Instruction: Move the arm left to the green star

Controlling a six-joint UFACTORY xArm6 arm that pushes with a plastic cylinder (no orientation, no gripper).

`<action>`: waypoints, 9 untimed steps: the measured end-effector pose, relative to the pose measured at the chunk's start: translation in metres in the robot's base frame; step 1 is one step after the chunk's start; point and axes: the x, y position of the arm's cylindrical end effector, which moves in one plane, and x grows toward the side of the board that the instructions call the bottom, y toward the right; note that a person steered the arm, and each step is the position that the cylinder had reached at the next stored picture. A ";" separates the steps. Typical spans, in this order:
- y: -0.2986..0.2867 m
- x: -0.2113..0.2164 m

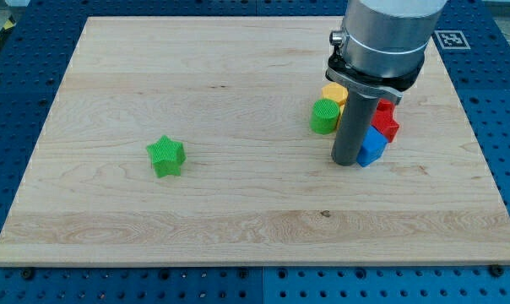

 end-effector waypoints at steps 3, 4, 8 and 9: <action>-0.056 0.000; -0.089 0.000; -0.170 -0.023; -0.186 -0.030</action>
